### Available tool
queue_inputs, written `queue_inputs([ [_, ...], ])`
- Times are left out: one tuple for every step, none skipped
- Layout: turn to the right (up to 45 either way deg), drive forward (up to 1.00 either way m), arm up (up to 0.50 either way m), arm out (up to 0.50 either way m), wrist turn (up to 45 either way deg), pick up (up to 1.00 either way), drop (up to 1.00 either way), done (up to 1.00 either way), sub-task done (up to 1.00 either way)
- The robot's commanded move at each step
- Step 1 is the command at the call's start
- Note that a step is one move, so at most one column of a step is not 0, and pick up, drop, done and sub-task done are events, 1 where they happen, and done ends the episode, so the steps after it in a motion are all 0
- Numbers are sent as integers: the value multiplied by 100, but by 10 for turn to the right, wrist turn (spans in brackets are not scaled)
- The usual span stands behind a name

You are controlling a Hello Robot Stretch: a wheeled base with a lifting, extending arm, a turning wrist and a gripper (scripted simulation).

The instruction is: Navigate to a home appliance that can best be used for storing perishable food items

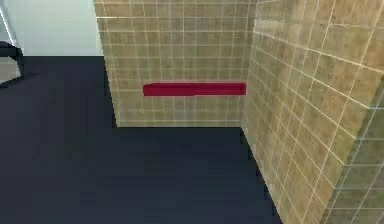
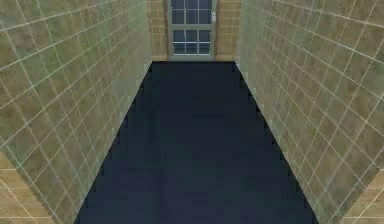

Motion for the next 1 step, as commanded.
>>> queue_inputs([
  [-450, 0, 0, 0, 0, 0, 0, 0, 0],
])
